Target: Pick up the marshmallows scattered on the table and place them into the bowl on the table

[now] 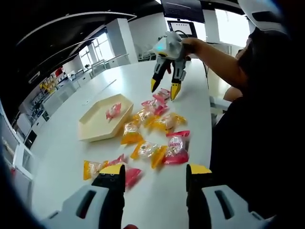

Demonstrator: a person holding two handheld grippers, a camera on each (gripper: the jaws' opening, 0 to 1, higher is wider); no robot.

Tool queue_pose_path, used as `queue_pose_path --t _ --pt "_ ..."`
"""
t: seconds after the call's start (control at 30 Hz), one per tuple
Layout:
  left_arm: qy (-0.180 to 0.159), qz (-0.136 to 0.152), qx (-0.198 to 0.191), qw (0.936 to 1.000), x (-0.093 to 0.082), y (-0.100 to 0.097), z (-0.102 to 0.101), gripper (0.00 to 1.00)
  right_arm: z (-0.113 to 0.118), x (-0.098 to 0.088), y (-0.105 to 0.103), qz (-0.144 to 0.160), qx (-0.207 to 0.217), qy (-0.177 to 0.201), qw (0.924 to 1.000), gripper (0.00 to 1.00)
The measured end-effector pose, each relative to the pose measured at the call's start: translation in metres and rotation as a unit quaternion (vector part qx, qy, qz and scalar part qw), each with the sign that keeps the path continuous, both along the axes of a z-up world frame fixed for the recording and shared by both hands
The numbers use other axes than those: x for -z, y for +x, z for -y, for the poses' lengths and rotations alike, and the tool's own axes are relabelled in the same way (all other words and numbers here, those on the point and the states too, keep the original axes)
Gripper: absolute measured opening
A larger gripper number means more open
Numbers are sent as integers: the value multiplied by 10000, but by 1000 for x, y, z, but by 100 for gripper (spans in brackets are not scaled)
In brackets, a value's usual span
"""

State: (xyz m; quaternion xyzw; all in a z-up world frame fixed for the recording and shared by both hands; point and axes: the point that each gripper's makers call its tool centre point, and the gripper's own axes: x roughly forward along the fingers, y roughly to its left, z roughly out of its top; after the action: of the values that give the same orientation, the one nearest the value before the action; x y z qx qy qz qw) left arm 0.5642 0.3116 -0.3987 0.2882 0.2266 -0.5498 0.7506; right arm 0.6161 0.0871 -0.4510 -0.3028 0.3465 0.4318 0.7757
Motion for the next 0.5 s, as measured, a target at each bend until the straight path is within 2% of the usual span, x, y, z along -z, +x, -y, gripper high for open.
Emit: queue_pose_path --t 0.37,0.5 --pt "-1 -18 -4 10000 1 -1 -1 50 -2 3 -2 -40 -34 -3 10000 40" --pt "-2 -25 -26 10000 2 -1 -2 50 -5 0 -2 -50 -5 101 9999 40"
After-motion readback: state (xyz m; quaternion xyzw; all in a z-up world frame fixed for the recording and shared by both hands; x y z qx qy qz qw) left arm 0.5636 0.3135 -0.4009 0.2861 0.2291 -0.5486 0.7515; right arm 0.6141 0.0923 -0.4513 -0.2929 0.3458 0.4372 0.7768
